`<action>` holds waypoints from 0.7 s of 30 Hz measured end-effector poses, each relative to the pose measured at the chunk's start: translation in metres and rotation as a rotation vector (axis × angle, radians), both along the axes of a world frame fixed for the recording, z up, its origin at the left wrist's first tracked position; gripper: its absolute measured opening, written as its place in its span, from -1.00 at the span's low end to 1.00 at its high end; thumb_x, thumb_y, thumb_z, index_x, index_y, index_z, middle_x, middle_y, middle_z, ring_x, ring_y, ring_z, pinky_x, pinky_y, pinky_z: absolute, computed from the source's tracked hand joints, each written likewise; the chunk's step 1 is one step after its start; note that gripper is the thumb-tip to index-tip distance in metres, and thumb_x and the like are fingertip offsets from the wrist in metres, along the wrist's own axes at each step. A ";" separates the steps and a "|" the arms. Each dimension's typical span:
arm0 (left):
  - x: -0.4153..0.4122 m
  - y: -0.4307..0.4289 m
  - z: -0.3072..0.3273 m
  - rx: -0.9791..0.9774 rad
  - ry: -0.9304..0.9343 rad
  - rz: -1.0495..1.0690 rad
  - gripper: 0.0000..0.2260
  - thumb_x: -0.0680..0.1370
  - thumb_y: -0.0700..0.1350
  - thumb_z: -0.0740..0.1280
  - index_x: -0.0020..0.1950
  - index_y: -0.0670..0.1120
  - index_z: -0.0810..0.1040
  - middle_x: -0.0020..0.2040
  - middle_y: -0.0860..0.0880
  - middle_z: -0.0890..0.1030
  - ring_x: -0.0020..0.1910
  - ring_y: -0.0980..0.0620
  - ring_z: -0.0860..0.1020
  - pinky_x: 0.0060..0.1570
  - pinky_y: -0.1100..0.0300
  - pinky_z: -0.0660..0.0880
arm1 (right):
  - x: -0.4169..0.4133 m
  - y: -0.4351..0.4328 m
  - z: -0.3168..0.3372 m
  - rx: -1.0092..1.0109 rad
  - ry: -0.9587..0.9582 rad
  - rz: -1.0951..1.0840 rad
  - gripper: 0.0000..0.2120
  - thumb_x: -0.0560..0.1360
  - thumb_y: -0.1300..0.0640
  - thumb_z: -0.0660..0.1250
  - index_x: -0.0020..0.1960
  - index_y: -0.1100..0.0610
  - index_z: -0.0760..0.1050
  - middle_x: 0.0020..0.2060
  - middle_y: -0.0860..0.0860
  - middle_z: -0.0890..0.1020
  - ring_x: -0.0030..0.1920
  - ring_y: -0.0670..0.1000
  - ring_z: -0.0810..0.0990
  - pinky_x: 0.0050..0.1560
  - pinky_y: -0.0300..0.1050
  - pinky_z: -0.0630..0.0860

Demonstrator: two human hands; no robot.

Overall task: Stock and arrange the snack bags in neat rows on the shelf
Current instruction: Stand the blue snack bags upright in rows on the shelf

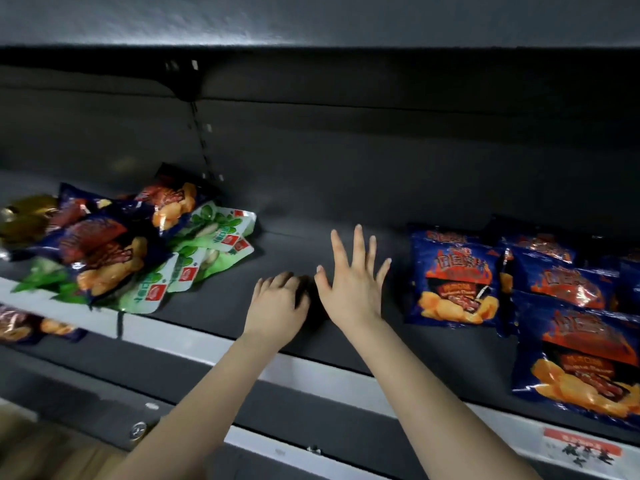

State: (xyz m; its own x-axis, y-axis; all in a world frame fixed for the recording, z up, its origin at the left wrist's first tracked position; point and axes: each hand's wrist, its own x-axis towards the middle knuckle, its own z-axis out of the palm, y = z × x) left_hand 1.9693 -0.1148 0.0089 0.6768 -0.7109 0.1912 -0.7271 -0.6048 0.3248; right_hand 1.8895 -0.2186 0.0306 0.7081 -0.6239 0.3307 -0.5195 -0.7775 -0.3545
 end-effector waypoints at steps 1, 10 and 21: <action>0.008 0.012 -0.001 -0.007 0.001 0.034 -0.63 0.61 -0.02 0.12 0.41 0.01 0.36 0.43 -0.03 0.35 0.42 -0.06 0.29 0.46 0.04 0.04 | 0.009 0.008 -0.002 0.015 0.022 0.034 -0.38 0.60 -0.12 0.07 0.56 -0.06 -0.11 0.54 0.06 -0.23 0.52 0.16 -0.28 0.43 0.32 -0.21; 0.064 0.099 0.003 -0.085 -0.037 0.282 -0.69 0.60 -0.02 0.15 0.32 -0.01 0.46 0.36 -0.01 0.43 0.35 -0.08 0.35 0.41 0.06 0.13 | 0.093 0.076 -0.011 0.053 0.089 0.288 -0.41 0.60 -0.10 0.09 0.56 -0.04 -0.05 0.54 0.05 -0.21 0.53 0.18 -0.24 0.42 0.37 -0.18; 0.120 0.186 -0.003 -0.095 -0.113 0.373 -0.68 0.53 -0.06 0.16 0.21 -0.09 0.55 0.22 -0.04 0.55 0.17 -0.13 0.49 0.14 0.06 0.45 | 0.189 0.157 0.003 0.031 -0.078 0.482 -0.43 0.55 -0.11 0.18 0.51 -0.02 0.15 0.55 0.05 -0.01 0.53 0.17 -0.02 0.43 0.33 -0.07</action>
